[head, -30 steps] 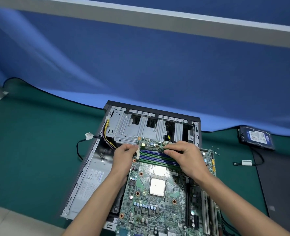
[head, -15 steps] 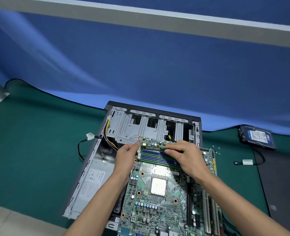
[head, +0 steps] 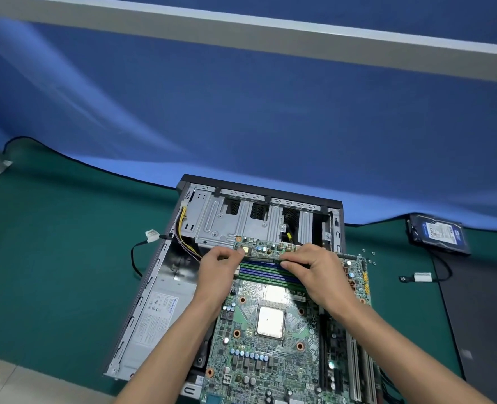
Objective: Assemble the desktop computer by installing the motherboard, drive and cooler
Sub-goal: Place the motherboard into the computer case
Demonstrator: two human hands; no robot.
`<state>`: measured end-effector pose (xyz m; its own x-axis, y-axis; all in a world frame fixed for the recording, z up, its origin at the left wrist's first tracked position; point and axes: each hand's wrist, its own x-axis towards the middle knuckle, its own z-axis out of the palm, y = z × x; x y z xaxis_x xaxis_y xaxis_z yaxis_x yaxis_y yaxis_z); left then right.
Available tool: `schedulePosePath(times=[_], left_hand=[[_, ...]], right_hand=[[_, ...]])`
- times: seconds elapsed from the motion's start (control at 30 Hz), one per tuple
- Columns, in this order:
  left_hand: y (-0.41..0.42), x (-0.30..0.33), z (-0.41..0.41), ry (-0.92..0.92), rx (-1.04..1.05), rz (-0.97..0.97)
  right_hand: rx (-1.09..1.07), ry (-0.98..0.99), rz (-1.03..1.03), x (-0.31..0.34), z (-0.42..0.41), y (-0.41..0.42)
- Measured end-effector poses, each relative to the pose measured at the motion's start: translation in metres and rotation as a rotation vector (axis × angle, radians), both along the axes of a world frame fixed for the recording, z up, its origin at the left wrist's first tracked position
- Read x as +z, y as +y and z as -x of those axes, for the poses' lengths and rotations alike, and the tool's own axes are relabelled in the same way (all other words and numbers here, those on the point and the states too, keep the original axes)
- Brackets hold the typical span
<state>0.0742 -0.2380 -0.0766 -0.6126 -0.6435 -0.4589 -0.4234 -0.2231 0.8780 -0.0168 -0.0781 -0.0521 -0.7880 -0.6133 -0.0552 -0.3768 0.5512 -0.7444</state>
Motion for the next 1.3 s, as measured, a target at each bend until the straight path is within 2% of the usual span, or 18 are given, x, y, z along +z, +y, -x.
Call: schedulePosePath(times=[0.2,0.37,0.5,0.63,0.77,0.97,1.3], left_hand=[[0.002,0.005,0.0,-0.022,-0.013,0.036],[0.011,0.016,0.005,-0.154,-0.091,0.403],[0.023,0.026,0.014,-0.173,-0.153,0.72],[0.037,0.028,0.023,-0.122,-0.283,0.866],[0.052,0.02,0.033,-0.128,-0.451,1.016],[0.058,0.001,0.039,-0.224,-0.579,1.092],[0.059,-0.002,0.038,-0.234,-0.603,1.137]], right_hand=[[0.01,0.034,-0.052,0.002,0.001,0.001],[0.007,0.047,-0.121,0.002,0.002,0.003],[-0.091,0.002,-0.026,0.006,0.003,0.011],[-0.267,-0.032,0.072,0.009,0.005,0.029],[-0.36,-0.096,-0.012,0.006,0.005,0.046],[-0.333,-0.118,-0.173,0.003,0.006,0.045],[-0.324,-0.127,-0.228,0.0,0.014,0.047]])
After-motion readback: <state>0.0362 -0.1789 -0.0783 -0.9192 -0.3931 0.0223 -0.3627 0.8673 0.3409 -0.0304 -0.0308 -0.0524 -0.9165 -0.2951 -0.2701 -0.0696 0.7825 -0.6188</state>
